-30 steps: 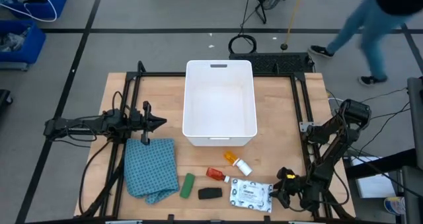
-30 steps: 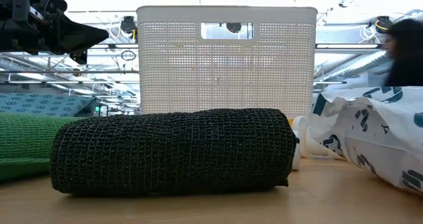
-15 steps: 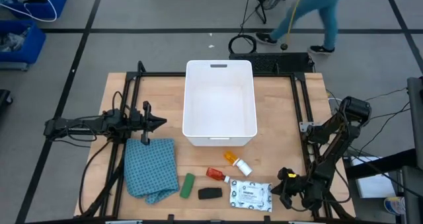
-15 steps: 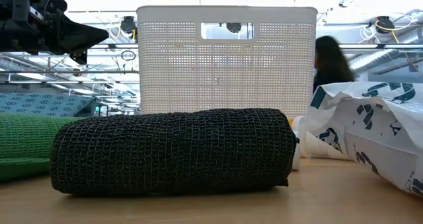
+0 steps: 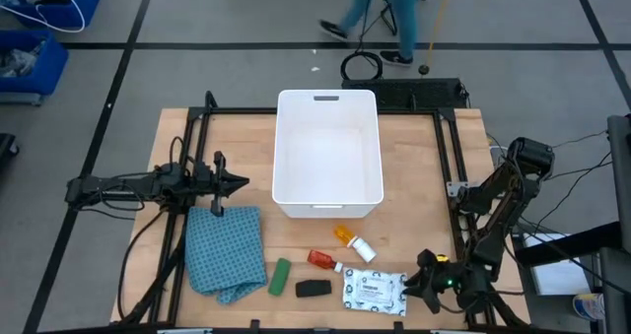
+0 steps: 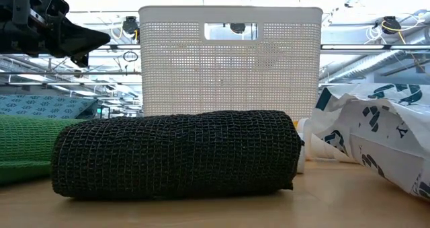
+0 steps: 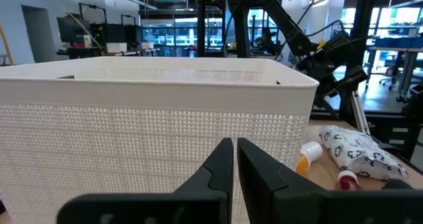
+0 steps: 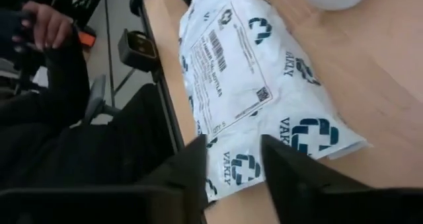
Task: Pick & place medical supplies in basket/bin
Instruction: Put the mailer bag into the white bin
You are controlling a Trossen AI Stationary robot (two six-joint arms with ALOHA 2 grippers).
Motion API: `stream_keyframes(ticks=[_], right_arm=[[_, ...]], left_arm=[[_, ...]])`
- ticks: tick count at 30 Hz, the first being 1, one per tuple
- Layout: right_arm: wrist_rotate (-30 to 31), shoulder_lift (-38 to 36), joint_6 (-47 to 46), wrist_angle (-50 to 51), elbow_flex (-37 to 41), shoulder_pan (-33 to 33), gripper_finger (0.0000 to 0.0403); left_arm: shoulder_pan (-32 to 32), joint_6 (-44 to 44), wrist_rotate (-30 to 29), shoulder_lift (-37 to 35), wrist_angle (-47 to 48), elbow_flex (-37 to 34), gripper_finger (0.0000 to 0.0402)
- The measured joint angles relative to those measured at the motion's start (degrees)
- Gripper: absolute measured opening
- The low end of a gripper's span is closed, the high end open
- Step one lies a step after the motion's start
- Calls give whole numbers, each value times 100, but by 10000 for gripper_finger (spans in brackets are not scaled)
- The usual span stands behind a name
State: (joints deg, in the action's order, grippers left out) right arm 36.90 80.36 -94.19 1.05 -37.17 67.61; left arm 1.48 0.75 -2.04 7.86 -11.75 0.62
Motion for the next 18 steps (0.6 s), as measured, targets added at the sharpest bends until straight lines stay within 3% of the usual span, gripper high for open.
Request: stream_keyframes(ticks=[5, 9, 15, 18], right_arm=[[-100, 0, -489, 69, 27, 1, 256], [-148, 0, -936, 60, 146, 36, 317], [-415, 76, -1503, 24, 411, 69, 332], [-157, 76, -1505, -7, 455, 80, 326]], left_arm=[[0, 19, 0, 2, 2, 0, 24], [-2, 19, 0, 0, 0, 0, 24], [0, 60, 0, 0, 0, 0, 24], [-2, 76, 0, 0, 2, 0, 24]])
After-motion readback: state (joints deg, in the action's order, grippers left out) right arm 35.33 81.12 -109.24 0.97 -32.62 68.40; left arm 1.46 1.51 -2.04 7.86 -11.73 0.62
